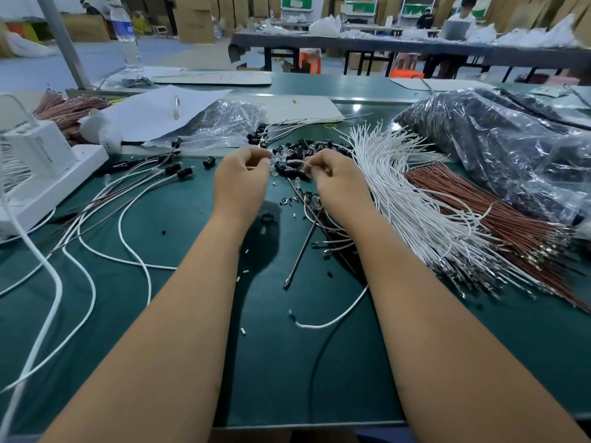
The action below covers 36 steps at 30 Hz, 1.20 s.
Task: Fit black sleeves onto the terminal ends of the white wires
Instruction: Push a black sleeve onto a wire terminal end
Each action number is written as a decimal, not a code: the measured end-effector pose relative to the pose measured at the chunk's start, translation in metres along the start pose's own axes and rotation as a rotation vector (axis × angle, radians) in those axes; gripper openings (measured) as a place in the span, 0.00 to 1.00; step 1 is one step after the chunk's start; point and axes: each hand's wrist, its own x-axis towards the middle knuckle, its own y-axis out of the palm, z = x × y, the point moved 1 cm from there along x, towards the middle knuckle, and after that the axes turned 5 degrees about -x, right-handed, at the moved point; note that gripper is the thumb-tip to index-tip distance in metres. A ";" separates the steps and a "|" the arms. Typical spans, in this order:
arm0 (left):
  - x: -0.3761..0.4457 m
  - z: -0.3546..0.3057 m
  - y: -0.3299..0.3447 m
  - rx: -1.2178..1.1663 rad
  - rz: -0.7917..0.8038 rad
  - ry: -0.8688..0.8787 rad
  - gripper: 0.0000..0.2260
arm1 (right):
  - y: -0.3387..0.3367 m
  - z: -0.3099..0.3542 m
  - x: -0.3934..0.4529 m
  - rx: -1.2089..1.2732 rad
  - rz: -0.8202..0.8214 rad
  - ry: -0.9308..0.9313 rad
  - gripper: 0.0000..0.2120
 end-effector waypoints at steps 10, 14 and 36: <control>-0.009 -0.014 0.010 -0.096 0.173 0.074 0.14 | 0.001 0.004 0.003 0.461 0.063 0.053 0.13; -0.008 -0.012 0.010 -0.096 0.142 0.046 0.10 | 0.003 0.009 0.000 0.400 0.078 0.045 0.12; 0.001 -0.001 0.010 -0.649 0.167 -0.292 0.07 | -0.009 0.008 -0.007 -0.090 -0.181 0.007 0.06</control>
